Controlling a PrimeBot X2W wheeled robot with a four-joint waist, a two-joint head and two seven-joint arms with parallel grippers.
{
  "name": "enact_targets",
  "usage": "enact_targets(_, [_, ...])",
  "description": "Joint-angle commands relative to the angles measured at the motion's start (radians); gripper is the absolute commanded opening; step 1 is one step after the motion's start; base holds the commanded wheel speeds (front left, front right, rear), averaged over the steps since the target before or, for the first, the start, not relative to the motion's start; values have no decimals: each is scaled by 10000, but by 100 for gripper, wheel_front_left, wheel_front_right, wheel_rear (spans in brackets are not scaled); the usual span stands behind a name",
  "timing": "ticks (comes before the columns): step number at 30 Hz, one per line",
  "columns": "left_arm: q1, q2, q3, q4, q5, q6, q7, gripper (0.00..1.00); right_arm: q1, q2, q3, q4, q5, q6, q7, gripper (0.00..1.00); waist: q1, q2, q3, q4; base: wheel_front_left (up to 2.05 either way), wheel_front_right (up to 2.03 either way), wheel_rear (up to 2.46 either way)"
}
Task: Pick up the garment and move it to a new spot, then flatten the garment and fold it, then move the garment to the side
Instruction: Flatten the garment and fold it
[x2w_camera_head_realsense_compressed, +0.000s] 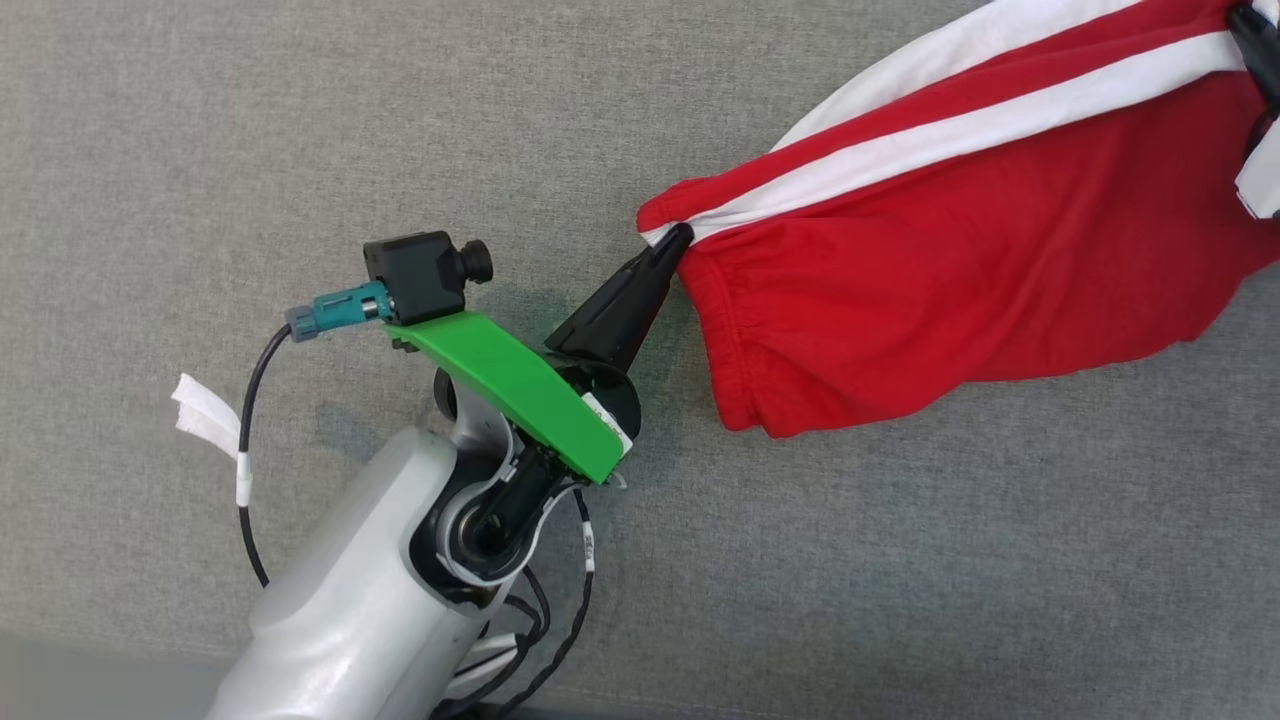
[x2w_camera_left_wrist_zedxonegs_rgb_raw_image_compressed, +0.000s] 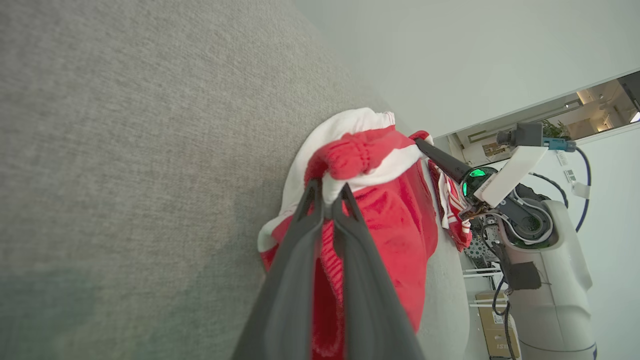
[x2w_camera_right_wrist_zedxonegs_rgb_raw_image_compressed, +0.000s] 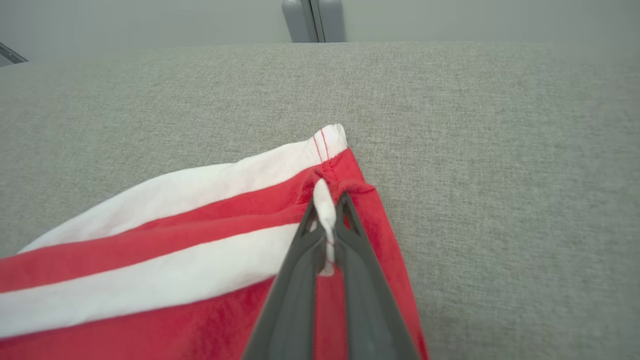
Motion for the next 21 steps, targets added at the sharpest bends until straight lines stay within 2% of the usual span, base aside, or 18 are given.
enact_targets(1, [-203,-60,-9,62,66,-70,-28,0,-206,-87,29,76,-77,-16,26,0,0,-1,164,204,0,0,0])
enact_targets(6, [-216,-150,2,195,-41,-125,-44,1,-434,-108,129,195,-135,-16,64,0,0,-1,212,253,0,0,0])
enact_targets(7, [-221,-164,18,210,-59,-113,-43,27,-502,-136,136,183,-179,-16,-11,0,0,-1,225,256,0,0,0])
enact_targets(8, [-222,-182,52,219,-75,-85,-92,64,-550,-135,115,195,-200,-16,-67,0,0,-1,237,255,0,0,0])
enact_targets(9, [-224,-202,85,226,-84,-52,-133,100,-605,-129,117,191,-253,-16,-176,33,0,-1,252,253,0,0,0])
enact_targets(10, [-219,-217,102,239,-95,-22,-131,100,-649,-112,68,208,-303,-16,-289,96,0,-1,260,254,0,0,0])
enact_targets(11, [-206,-233,110,264,-103,27,-160,100,-665,-70,29,259,-390,-16,-412,100,0,-1,262,254,0,0,0])
enact_targets(16, [-118,-206,98,221,151,168,-350,100,-767,63,93,433,-508,-16,-863,100,0,-1,247,252,0,0,0])
enact_targets(21, [219,104,8,89,829,419,-823,100,-732,49,144,536,-568,-15,-1861,100,0,-1,108,214,0,0,0])
